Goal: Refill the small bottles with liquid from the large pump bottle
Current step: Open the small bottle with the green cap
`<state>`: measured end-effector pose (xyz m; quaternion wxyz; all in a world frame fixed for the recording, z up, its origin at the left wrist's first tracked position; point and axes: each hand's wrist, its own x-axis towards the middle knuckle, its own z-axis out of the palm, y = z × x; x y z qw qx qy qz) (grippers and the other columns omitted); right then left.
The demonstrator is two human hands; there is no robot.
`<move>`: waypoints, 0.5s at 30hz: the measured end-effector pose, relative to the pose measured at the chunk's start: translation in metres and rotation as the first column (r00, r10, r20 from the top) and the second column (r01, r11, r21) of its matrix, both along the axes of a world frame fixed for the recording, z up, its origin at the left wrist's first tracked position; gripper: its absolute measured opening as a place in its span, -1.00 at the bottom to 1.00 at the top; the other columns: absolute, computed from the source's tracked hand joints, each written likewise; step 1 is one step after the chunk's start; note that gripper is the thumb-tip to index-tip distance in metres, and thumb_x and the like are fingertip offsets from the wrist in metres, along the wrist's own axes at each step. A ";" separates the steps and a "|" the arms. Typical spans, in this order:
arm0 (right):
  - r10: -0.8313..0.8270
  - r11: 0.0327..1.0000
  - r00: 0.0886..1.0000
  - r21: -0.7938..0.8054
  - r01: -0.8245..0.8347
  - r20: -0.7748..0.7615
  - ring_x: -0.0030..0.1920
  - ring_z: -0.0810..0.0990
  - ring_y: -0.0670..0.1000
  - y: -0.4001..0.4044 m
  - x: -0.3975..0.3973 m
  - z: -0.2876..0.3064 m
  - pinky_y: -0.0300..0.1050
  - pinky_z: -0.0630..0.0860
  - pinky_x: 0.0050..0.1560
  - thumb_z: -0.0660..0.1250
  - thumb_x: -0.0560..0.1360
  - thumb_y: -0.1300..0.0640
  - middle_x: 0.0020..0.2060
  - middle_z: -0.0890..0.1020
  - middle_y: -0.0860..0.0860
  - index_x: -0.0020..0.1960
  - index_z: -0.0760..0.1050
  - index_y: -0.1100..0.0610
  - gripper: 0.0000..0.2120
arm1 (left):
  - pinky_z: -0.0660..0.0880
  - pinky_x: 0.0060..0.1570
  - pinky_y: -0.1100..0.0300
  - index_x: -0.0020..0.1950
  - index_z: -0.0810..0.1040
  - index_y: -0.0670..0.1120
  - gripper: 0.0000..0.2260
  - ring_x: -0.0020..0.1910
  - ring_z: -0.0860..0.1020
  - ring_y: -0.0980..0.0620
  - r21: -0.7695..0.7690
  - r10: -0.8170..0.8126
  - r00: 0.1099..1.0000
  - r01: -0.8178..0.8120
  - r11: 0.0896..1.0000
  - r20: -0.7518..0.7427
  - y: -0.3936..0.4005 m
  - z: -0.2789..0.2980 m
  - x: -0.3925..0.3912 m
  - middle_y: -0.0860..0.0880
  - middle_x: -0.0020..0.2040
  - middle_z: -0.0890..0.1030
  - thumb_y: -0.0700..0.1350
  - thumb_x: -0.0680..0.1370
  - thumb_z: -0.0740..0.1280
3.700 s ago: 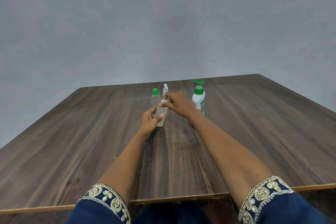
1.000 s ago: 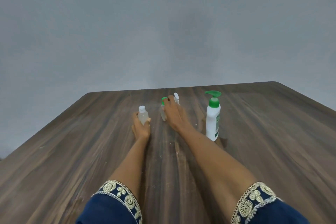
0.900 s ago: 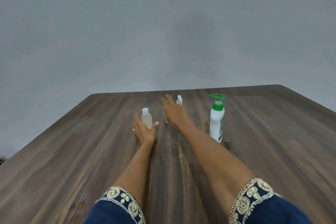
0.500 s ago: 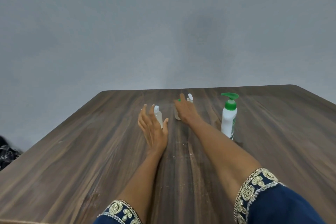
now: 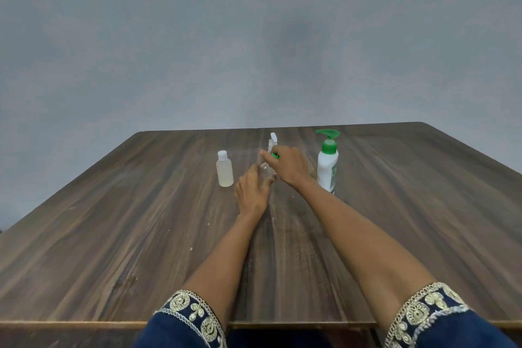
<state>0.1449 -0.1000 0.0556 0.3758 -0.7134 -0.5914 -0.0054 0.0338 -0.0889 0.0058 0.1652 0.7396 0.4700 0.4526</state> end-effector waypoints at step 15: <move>0.446 0.869 0.891 -0.198 -0.454 -0.086 -0.24 0.39 -0.20 -0.022 -0.004 0.008 -0.24 0.29 -0.15 0.23 0.62 0.16 -0.25 0.45 -0.14 -0.11 0.44 0.11 -0.87 | 0.32 -0.27 0.27 0.06 0.52 -0.24 -0.82 -0.23 0.40 0.06 -0.213 -0.287 0.949 0.310 0.927 0.129 0.003 0.003 -0.041 -0.03 -0.21 0.48 -0.16 0.53 0.34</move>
